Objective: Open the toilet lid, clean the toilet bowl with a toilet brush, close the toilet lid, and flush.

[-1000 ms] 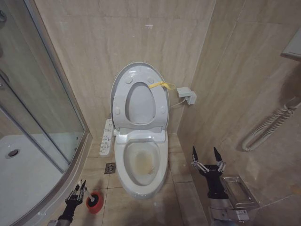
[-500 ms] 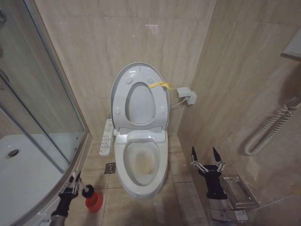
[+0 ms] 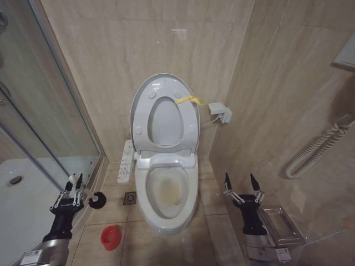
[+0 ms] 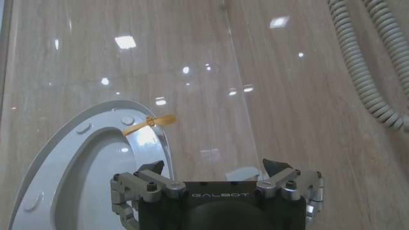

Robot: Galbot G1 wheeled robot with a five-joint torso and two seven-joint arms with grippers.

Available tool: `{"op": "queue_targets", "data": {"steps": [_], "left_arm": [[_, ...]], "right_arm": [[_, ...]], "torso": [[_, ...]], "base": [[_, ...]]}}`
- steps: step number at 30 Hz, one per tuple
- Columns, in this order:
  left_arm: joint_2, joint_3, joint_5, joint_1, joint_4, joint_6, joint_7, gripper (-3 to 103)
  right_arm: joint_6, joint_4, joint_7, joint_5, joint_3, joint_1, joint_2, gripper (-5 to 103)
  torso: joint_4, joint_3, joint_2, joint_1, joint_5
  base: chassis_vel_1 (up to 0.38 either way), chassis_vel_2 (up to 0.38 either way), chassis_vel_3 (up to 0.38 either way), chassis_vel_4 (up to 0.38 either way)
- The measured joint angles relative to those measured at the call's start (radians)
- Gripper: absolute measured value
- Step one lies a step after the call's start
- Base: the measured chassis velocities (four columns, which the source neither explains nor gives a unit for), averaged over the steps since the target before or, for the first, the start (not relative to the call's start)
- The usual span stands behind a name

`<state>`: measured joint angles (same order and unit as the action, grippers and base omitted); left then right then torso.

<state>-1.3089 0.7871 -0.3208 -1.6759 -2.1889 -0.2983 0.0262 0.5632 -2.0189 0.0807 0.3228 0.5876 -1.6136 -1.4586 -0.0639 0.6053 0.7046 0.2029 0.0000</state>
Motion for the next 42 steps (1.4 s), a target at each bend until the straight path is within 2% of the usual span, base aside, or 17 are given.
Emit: {"op": "queue_targets", "data": {"steps": [1,3,6,11,15,16,21,24,25,28,29,30,32,34,35,40,42], "left_arm": [[0.004,-0.014,-0.022,-0.013,-0.071,0.025,0.002,21],[0.009,-0.028,-0.044,-0.017,-0.115,0.033,-0.004,21],[0.031,-0.084,-0.125,-0.005,-0.192,0.004,-0.077,21],[0.059,-0.16,-0.181,0.041,-0.173,-0.006,-0.128,21],[0.108,-0.282,-0.23,0.143,0.032,-0.113,-0.265,21],[0.108,-0.282,-0.23,0.143,0.032,-0.113,-0.265,21],[0.148,-0.359,-0.243,0.24,0.175,-0.175,-0.348,21],[0.245,-0.456,-0.297,0.372,0.277,-0.193,-0.424,21],[0.245,-0.456,-0.297,0.372,0.277,-0.193,-0.424,21],[0.39,-0.624,-0.393,0.566,0.427,-0.223,-0.503,21],[0.417,-0.673,-0.416,0.616,0.465,-0.23,-0.518,21],[0.417,-0.673,-0.416,0.616,0.465,-0.23,-0.518,21],[0.462,-0.784,-0.483,0.731,0.563,-0.242,-0.566,21],[0.463,-0.855,-0.515,0.824,0.65,-0.253,-0.63,21],[0.463,-0.855,-0.515,0.824,0.65,-0.253,-0.63,21],[0.401,-0.92,-0.521,0.955,0.801,-0.257,-0.741,21],[0.39,-0.928,-0.515,0.971,0.828,-0.258,-0.76,21]], "right_arm": [[0.0,0.001,0.0,0.0,0.001,0.0,0.0,100],[0.0,0.002,0.0,0.0,0.002,-0.001,0.0,100],[-0.001,0.005,0.0,-0.001,0.002,0.0,0.001,100],[-0.002,0.014,0.0,-0.005,-0.002,0.007,0.003,100],[-0.003,0.028,0.0,-0.009,-0.004,0.011,0.007,100],[-0.003,0.028,0.0,-0.009,-0.004,0.011,0.007,100],[-0.006,0.067,0.005,-0.012,-0.02,0.044,0.021,100],[-0.005,0.079,0.008,-0.012,-0.019,0.047,0.015,100],[-0.005,0.079,0.008,-0.012,-0.019,0.047,0.015,100],[0.001,0.093,0.012,-0.012,-0.014,0.055,-0.004,100],[0.002,0.097,0.012,-0.012,-0.014,0.057,-0.009,100],[0.002,0.097,0.012,-0.012,-0.014,0.057,-0.009,100],[0.003,0.108,0.015,-0.012,-0.013,0.064,-0.023,100],[0.009,0.124,0.039,-0.003,-0.011,0.075,-0.035,100],[0.009,0.124,0.039,-0.003,-0.011,0.075,-0.035,100],[0.013,0.146,0.082,0.063,-0.012,0.095,-0.047,100],[0.012,0.148,0.086,0.076,-0.015,0.1,-0.047,100]], "torso": [[0.0001,0.0,0.0,0.0,0.0001],[-0.0001,0.0,0.0,0.0,0.0001],[-0.0002,0.0,0.0,0.0,0.0003],[0.0002,0.0,0.0,0.0,0.0005],[-0.0007,0.0,0.0,0.0,-0.0001],[-0.0007,0.0,0.0,0.0,-0.0001],[0.0009,0.0,0.0,0.0,-0.0001],[-0.0005,0.0,0.0,0.0,-0.0003],[-0.0005,0.0,0.0,0.0,-0.0003],[-0.0002,0.0,0.0,0.0,-0.0001],[-0.0004,0.0,0.0,0.0,-0.0001],[-0.0004,0.0,0.0,0.0,-0.0001],[-0.0003,0.0,0.0,0.0,-0.0001],[-0.0001,0.0,0.0,0.0,-0.0001],[-0.0001,0.0,0.0,0.0,-0.0001],[-0.0006,0.0,0.0,0.0,-0.0001],[-0.0002,0.0,0.0,0.0,-0.0001]], "base": [[0.0,0.0,0.0,0.0],[0.0,0.0,0.0,0.0],[0.0,0.0,0.0,0.0],[0.0,0.0,0.0,0.0],[0.0,0.0,0.0,0.0],[0.0,0.0,0.0,0.0],[0.0,0.0,0.0,0.0],[0.0,0.0,0.0,0.0],[0.0,0.0,0.0,0.0],[0.0,0.0,0.0,0.0],[0.0,0.0,0.0,0.0],[0.0,0.0,0.0,0.0],[0.0,0.0,0.0,0.0],[0.0,0.0,0.0,0.0],[0.0,0.0,0.0,0.0],[0.0,0.0,0.0,0.0],[0.0,0.0,0.0,0.0]]}}
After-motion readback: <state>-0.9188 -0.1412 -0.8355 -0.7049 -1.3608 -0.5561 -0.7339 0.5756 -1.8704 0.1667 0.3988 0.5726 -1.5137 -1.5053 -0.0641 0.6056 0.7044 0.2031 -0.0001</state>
